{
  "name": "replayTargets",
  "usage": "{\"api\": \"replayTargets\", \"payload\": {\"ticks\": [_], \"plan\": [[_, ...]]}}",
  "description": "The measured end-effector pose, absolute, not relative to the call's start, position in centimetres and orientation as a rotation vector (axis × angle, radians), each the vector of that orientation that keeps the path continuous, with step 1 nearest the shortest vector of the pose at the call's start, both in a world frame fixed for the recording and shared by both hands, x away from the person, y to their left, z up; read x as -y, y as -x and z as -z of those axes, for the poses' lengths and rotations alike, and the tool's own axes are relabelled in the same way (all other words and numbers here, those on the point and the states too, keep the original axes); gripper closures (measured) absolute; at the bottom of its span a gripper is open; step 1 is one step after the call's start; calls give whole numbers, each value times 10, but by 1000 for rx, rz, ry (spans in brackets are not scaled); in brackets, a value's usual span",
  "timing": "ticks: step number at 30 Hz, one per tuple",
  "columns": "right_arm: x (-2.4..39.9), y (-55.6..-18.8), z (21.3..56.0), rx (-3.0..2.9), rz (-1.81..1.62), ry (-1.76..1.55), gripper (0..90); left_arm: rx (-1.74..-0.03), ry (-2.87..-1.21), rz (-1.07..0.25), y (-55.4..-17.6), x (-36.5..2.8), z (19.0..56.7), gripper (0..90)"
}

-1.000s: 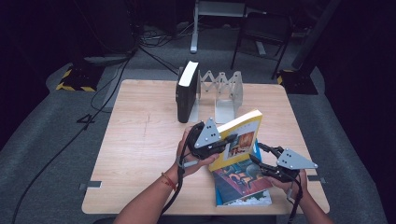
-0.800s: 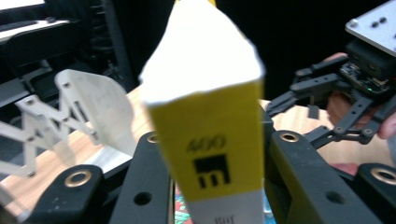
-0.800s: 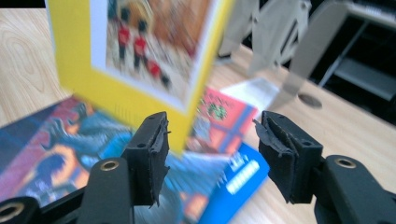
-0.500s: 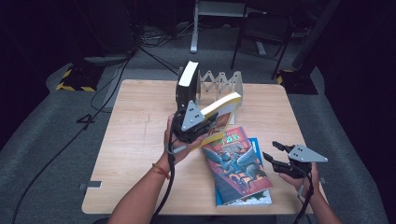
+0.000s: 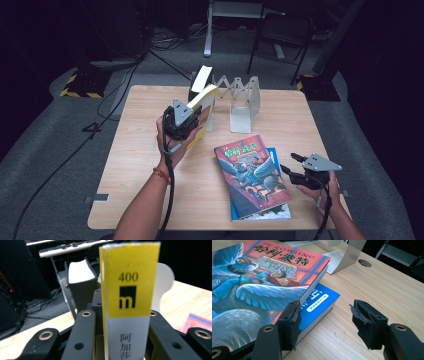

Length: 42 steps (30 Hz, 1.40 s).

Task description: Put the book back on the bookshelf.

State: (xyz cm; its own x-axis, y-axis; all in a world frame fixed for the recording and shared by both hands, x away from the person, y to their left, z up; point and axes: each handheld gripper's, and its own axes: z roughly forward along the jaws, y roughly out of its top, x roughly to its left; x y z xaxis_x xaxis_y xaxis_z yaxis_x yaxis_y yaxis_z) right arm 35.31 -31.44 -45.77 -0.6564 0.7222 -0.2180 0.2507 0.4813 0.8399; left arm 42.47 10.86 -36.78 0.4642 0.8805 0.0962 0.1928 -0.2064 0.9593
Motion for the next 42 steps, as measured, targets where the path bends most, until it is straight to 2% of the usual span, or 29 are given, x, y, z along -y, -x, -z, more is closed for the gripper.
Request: {"api": "replayTargets", "payload": {"ticks": [3, 10, 16, 18, 20, 34, 42], "plan": [[314, -353, 459, -2180, -1092, -792, 395, -959, -1645, -819, -432, -107, 373, 742], [313, -356, 465, -2219, -1072, -805, 389, -977, -1646, -902, -453, -86, 370, 740], [311, -355, 466, -2234, -1048, -782, 387, -1014, -1595, -920, -467, -78, 369, 739], [310, -356, 467, -2243, -1050, -783, 386, -1010, -1612, -970, -473, -72, 372, 739], [311, -358, 469, -2253, -1058, -803, 384, -1034, -1607, -951, -477, -70, 378, 740], [311, -360, 473, -2276, -1027, -808, 375, -1127, -1519, -1041, -454, -68, 400, 737], [311, -360, 473, -2282, -1036, -820, 372, -1147, -1533, -1137, -447, -57, 403, 731]]}}
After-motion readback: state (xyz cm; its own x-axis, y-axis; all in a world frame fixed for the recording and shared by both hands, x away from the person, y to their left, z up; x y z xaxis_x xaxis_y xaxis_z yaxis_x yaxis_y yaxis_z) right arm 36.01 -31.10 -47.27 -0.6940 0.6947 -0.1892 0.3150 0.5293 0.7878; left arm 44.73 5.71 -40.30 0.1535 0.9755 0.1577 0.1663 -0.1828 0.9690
